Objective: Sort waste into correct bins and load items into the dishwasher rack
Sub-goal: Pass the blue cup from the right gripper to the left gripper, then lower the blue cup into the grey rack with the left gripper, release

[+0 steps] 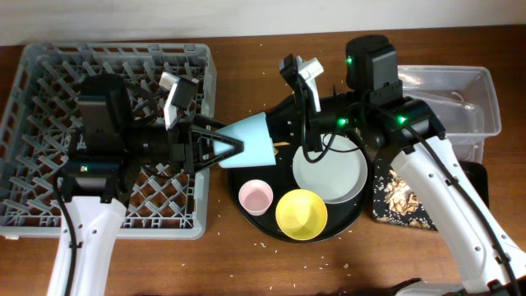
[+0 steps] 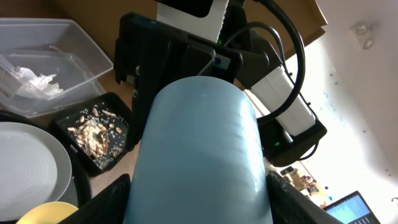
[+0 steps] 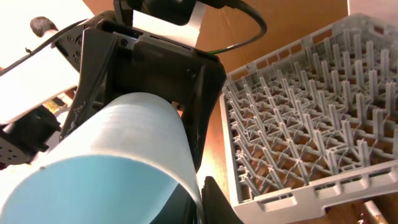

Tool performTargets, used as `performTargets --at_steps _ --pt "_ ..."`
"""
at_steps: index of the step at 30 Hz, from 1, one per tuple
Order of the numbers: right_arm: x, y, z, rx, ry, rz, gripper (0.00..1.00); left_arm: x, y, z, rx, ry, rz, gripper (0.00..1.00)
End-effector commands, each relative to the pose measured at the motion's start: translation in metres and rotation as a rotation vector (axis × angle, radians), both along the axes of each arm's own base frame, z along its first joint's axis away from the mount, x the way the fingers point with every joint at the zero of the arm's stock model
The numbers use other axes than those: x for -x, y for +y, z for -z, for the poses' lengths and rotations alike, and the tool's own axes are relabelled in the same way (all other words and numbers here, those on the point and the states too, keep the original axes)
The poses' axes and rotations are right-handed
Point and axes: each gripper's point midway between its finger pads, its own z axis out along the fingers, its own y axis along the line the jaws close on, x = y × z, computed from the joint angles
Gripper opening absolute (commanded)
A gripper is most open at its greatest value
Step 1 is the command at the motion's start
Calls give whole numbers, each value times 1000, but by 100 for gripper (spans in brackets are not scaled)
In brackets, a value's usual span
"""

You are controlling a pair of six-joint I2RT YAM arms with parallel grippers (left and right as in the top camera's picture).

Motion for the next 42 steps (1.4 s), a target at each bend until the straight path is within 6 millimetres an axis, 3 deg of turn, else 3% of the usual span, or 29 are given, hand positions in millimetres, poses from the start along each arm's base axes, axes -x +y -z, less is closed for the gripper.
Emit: performTargets --at_steps 1,3,5,7,10,11,13,15,18,22,28,32,33,34,37,39,41,42 --pt "-2 2 -6 -15 -21 0 31 1 -1 -6 -7 -25 -13 57" --pt "-10 -3 -13 -30 -8 30 32 -2 0 -4 -18 -24 -34 57" --pt "-25 -18 -20 -44 21 96 46 -10 1 3 -46 6 -85 55" --pt "-43 -38 -18 -34 103 189 47 -27 17 14 -90 49 -199 47" --pt "-67 -66 21 94 304 417 51 -64 78 53 -282 177 -592 47" --pt "-71 -75 43 178 371 509 53 -72 115 69 -400 225 -794 47" --pt "-70 -91 79 339 450 646 56 -66 187 85 -625 276 -1142 54" --pt "-63 -99 102 466 473 708 57 -44 249 99 -826 345 -1406 59" --pt "-52 -94 111 537 448 683 58 -13 300 127 -1030 513 -1560 60" --pt "-49 -93 113 546 457 675 59 -9 333 175 -1041 769 -1567 61" --pt "-48 -93 114 550 462 674 59 -47 327 231 -899 929 -1385 60" --pt "-47 -94 114 552 466 673 59 -52 324 251 -892 990 -1331 61" --pt "-47 -94 114 552 466 673 59 -51 324 253 -895 997 -1328 75" --pt "-47 -94 114 552 466 673 59 -51 323 252 -894 998 -1327 91" --pt "-47 -94 114 553 465 673 60 -51 321 251 -880 997 -1319 99" --pt "-47 -96 121 594 440 682 60 -55 316 240 -846 981 -1305 99" --pt "-38 -87 140 668 443 661 60 -67 302 212 -819 856 -1233 99" --pt "-30 -75 161 738 444 627 60 -81 281 181 -797 680 -1147 98"
